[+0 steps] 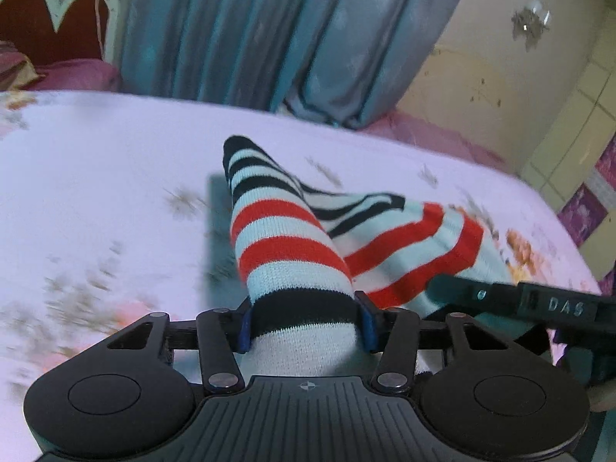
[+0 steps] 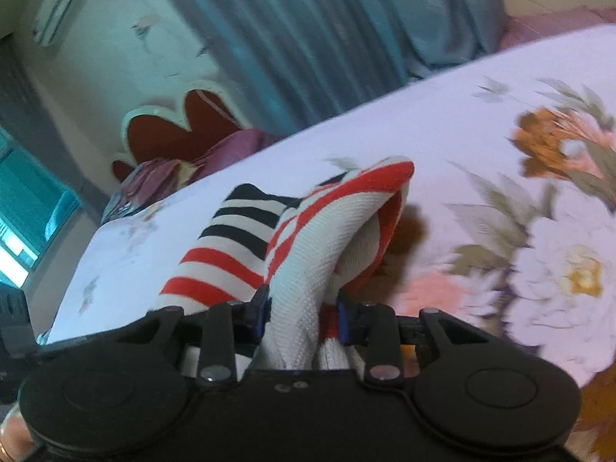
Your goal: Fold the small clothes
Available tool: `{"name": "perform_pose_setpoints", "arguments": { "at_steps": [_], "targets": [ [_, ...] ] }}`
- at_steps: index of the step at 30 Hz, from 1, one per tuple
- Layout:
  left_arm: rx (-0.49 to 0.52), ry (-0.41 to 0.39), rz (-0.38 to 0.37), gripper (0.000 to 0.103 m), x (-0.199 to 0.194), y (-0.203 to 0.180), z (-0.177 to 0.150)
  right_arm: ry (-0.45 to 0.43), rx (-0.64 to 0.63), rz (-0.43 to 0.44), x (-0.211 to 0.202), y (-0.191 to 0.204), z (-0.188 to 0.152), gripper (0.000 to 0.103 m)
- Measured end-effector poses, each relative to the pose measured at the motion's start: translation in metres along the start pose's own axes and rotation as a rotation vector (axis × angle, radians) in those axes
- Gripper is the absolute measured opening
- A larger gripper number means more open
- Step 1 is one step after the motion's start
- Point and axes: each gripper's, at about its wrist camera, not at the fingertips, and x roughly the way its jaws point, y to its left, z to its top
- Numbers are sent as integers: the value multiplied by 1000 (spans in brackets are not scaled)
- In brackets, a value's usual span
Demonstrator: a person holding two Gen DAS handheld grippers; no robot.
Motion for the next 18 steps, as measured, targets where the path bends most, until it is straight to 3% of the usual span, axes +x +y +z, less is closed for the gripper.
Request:
{"name": "perform_pose_setpoints", "arguments": {
  "at_steps": [5,10,18],
  "targets": [
    [-6,-56,39,50,-48,58,11,-12,-37,65,18,60,-1,31],
    [-31,-100,69,50,-85,150,16,-12,-79,106,60,135,-14,31],
    [-17,-118,109,50,-88,277,22,-13,-76,97,145,226,-44,31]
  ]
}}
